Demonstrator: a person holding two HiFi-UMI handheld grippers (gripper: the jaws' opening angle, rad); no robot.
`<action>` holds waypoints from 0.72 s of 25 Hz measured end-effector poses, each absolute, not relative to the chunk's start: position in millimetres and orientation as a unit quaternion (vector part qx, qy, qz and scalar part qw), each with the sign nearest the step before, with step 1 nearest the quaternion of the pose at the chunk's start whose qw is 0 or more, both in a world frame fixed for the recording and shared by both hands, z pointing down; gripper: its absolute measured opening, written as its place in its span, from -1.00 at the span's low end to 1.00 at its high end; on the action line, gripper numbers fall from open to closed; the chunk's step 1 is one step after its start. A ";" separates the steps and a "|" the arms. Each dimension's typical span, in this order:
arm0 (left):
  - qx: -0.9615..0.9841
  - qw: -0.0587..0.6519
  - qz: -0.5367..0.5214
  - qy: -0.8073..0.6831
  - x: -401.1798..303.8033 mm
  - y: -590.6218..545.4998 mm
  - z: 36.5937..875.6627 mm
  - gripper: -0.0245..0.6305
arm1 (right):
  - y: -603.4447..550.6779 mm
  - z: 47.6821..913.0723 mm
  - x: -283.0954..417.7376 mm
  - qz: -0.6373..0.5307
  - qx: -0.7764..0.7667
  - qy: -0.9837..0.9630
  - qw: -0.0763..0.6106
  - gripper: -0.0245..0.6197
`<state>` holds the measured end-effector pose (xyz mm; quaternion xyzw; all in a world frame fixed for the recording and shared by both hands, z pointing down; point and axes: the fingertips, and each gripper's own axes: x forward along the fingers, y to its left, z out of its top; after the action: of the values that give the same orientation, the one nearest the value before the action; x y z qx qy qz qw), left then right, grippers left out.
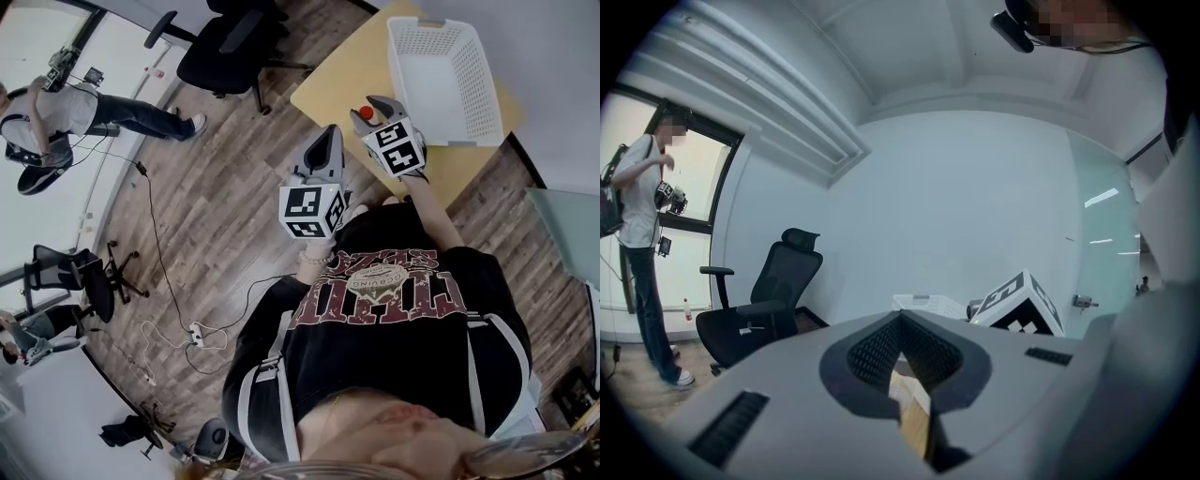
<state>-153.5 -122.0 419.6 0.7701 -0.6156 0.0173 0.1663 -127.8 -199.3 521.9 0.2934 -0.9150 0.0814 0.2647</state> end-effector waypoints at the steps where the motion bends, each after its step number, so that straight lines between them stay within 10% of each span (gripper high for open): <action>1: 0.771 0.166 0.017 -0.615 -152.7 -122.4 419.5 -0.78 | -199.7 519.0 -127.3 0.079 0.294 -0.916 0.262 -0.40; 18: 0.781 0.164 0.016 -0.602 -139.8 -132.1 418.4 -0.78 | -204.9 476.0 -113.5 0.060 0.317 -0.918 0.230 -0.40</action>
<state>-139.8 -132.1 418.4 0.7809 -0.6024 0.0163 0.1644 -113.5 -204.9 476.0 0.3171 -0.9180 0.0603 0.2303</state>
